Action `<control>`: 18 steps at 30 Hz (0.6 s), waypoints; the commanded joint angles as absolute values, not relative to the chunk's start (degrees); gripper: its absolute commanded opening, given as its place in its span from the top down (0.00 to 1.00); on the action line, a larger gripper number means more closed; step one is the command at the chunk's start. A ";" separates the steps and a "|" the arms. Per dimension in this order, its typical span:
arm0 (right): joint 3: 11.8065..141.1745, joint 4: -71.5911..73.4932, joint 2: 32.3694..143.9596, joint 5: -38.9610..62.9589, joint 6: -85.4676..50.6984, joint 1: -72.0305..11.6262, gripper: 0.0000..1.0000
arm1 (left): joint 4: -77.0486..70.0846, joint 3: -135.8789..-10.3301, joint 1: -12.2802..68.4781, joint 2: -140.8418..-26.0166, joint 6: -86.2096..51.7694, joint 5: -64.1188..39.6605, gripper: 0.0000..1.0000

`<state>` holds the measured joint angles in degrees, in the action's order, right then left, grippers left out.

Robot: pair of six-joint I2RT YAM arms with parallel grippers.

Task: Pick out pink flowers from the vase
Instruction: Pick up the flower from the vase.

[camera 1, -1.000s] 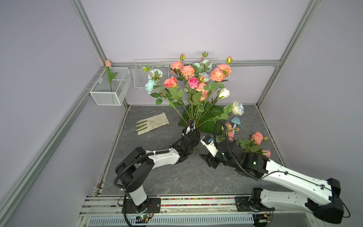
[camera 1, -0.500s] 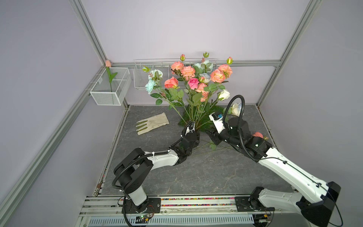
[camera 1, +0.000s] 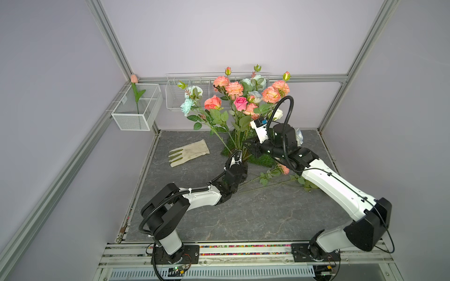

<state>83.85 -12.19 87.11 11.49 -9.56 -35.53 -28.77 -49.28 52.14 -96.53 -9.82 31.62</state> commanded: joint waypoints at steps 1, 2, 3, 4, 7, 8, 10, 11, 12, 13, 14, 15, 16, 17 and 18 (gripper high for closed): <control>87.42 -9.68 90.89 13.63 -13.59 -34.43 0.69 | -17.75 -45.70 52.63 -99.72 -14.02 25.73 1.00; 88.35 -9.54 92.22 13.81 -13.94 -34.45 0.70 | -17.84 -45.66 52.65 -99.76 -14.06 25.71 1.00; 88.99 -9.41 93.26 14.20 -14.13 -34.42 0.69 | -17.91 -45.64 52.57 -99.80 -14.08 25.75 1.00; 89.87 -9.47 94.46 14.16 -14.51 -34.39 0.69 | -18.01 -45.55 52.64 -99.84 -14.07 25.84 1.00; 92.15 -9.73 97.66 13.55 -15.05 -34.37 0.69 | -18.12 -45.61 52.60 -100.03 -14.30 25.82 1.00; 92.88 -10.00 98.62 12.95 -15.24 -34.41 0.69 | -18.15 -45.56 52.56 -100.07 -14.31 25.93 1.00; 94.00 -9.76 100.32 13.27 -15.43 -34.15 0.68 | -18.20 -45.52 52.65 -100.10 -14.24 25.92 1.00; 94.65 -9.80 101.16 13.10 -15.56 -34.19 0.68 | -18.12 -45.58 52.64 -99.97 -14.10 25.93 1.00; 95.12 -9.85 101.85 13.03 -15.50 -34.11 0.69 | -18.15 -45.57 52.65 -99.97 -14.07 25.88 1.00; 95.43 -9.84 102.54 12.84 -15.42 -34.04 0.69 | -18.11 -45.46 52.56 -99.86 -13.96 25.84 1.00; 95.69 -9.73 103.12 12.56 -15.41 -34.02 0.70 | -18.11 -45.47 52.62 -99.84 -13.83 25.88 1.00; 95.82 -9.59 103.42 12.53 -15.38 -33.93 0.71 | -18.11 -45.52 52.61 -99.78 -13.83 25.93 1.00; 95.77 -9.29 103.62 12.57 -15.72 -33.69 0.73 | -18.19 -45.37 52.65 -99.70 -13.83 25.90 1.00; 95.38 -8.86 103.54 12.71 -16.03 -33.38 0.76 | -18.19 -45.40 52.59 -99.68 -13.83 26.00 1.00; 94.94 -8.43 103.23 13.12 -16.38 -33.18 0.78 | -18.19 -45.36 52.60 -99.75 -13.96 26.02 1.00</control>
<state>94.56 -10.17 102.89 12.95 -15.07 -34.02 -29.17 -49.10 52.12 -96.53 -9.82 31.64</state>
